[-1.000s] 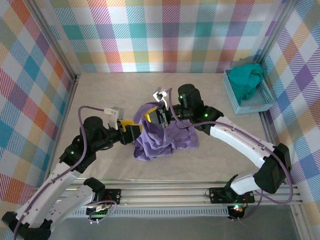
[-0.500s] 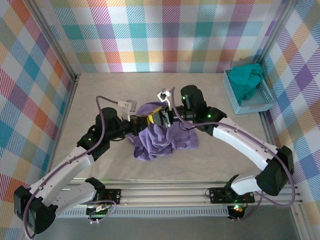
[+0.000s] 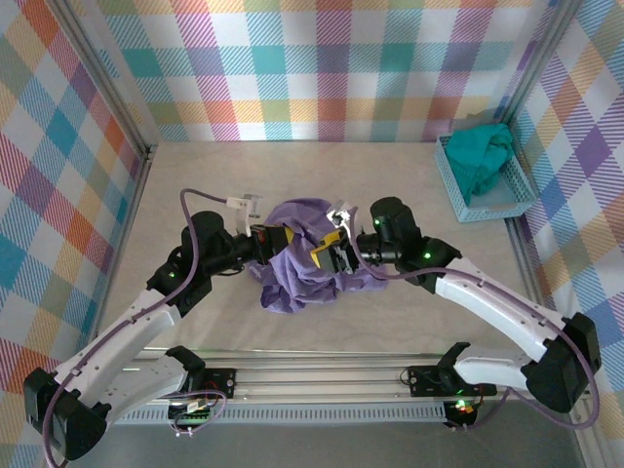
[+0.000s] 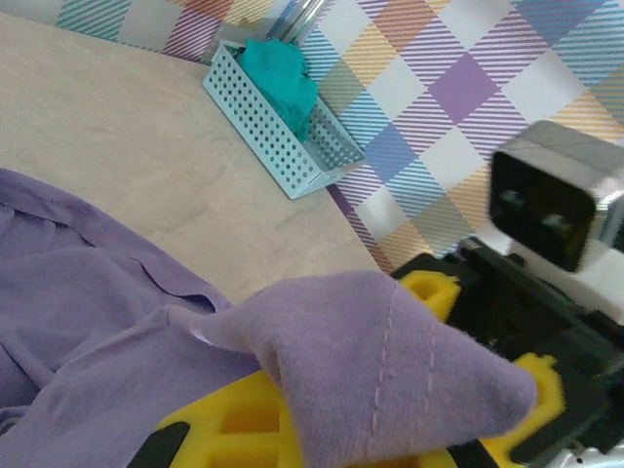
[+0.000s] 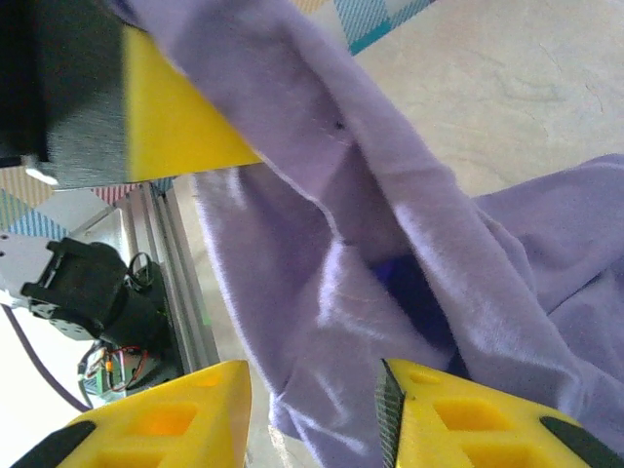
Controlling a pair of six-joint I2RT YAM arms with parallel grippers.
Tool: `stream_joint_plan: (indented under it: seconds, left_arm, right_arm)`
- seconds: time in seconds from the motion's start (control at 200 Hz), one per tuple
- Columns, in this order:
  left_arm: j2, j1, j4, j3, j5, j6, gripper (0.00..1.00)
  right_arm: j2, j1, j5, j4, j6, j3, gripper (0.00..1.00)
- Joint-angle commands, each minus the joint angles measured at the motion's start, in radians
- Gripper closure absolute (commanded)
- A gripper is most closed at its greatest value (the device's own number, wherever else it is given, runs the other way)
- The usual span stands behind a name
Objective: Fold the inside-out t-shirt
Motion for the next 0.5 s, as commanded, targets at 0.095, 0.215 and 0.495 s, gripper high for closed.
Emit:
stream_joint_plan:
  seconds: [0.095,0.215,0.495]
  left_arm:
    - [-0.027,0.008,0.026,-0.012,0.021,0.005,1.0]
    - [-0.032,0.008,0.013,-0.008,0.0,0.011,1.0]
    - [-0.037,0.016,-0.024,0.005,-0.209,-0.056,1.0]
  right_arm:
    - [0.1,0.011,-0.025,0.068,-0.035,0.084,0.62]
    - [0.123,0.013,-0.046,0.057,-0.042,0.103,0.84]
    - [-0.06,0.013,-0.04,-0.019,-0.098,-0.017,1.0]
